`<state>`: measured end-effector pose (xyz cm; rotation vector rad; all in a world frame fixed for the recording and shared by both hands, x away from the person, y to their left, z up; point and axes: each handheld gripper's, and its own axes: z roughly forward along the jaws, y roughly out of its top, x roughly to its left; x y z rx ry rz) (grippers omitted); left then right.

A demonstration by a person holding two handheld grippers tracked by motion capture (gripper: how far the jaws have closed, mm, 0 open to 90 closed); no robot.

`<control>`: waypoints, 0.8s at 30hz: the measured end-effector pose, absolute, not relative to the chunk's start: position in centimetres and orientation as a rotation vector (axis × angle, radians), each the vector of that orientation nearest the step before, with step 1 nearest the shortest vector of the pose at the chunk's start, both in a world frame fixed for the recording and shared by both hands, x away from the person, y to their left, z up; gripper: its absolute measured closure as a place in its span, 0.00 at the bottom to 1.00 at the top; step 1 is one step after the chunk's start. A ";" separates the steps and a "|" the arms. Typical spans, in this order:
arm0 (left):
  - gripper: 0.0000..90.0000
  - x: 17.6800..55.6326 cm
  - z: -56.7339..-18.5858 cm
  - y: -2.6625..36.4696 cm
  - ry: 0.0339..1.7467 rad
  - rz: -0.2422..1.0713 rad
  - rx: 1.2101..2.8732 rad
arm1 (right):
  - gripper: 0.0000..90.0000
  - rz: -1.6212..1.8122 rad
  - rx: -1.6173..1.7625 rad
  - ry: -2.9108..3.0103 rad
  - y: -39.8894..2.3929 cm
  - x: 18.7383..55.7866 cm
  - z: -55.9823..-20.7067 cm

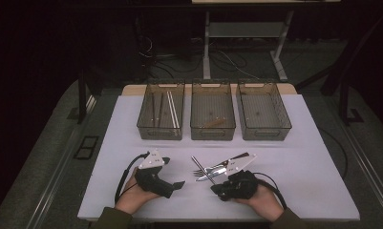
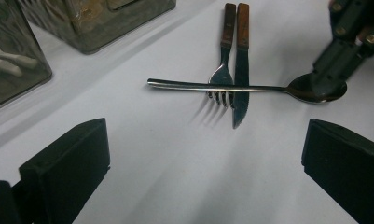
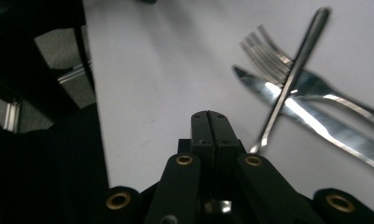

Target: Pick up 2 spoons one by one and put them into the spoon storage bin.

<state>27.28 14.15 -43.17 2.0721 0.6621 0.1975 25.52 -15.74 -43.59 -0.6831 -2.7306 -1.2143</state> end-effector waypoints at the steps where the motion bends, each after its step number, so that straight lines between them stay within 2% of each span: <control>1: 0.00 27.3 -43.2 14.2 0.662 0.198 2.073 | 1.00 -1.199 -0.680 -2.732 -15.6 25.2 -43.6; 12: 0.00 27.3 -43.2 14.1 0.661 0.200 2.075 | 1.00 -1.076 -0.658 -2.776 -15.5 23.5 -44.4; 24: 0.00 27.3 -43.2 14.1 0.664 0.196 2.072 | 1.00 -1.050 -0.735 -2.845 -16.9 24.8 -44.2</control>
